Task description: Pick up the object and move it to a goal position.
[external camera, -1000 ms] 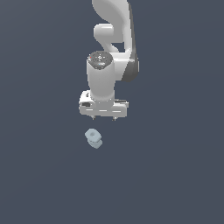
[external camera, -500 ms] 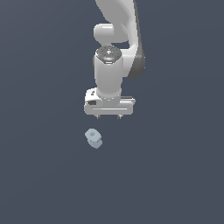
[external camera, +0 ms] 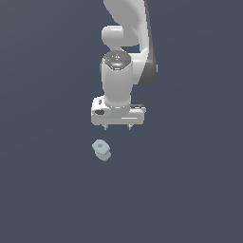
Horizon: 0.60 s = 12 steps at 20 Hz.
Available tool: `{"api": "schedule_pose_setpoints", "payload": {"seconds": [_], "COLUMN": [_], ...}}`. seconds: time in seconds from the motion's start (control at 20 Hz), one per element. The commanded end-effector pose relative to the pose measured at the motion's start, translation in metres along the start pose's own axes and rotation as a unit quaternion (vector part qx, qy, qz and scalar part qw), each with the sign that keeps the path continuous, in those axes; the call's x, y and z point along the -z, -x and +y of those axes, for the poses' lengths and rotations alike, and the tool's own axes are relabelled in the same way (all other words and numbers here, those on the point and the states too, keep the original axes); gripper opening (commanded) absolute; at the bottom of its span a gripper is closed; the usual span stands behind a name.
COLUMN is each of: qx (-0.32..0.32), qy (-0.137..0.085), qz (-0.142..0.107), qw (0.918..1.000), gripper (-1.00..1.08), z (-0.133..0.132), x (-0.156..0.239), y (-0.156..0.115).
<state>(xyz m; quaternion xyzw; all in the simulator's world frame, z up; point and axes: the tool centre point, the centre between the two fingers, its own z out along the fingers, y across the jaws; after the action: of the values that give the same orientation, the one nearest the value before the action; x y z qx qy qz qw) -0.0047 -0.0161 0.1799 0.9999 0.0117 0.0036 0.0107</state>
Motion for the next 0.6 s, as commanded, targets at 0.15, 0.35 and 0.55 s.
{"api": "schedule_pose_setpoints", "payload": {"seconds": [0.15,0.35,0.55], "qx": [0.026,0.055,0.094], "qy": [0.0,0.0,0.0], "qz": [-0.001,-0.001,-0.002], "qw": [0.9997,0.9985,0.9956], "gripper": [1.0,1.0,1.0], "z": [0.005,0.01,0.017], "x": [-0.004,-0.009,-0.015], "y": [-0.003,-0.006,-0.01]}}
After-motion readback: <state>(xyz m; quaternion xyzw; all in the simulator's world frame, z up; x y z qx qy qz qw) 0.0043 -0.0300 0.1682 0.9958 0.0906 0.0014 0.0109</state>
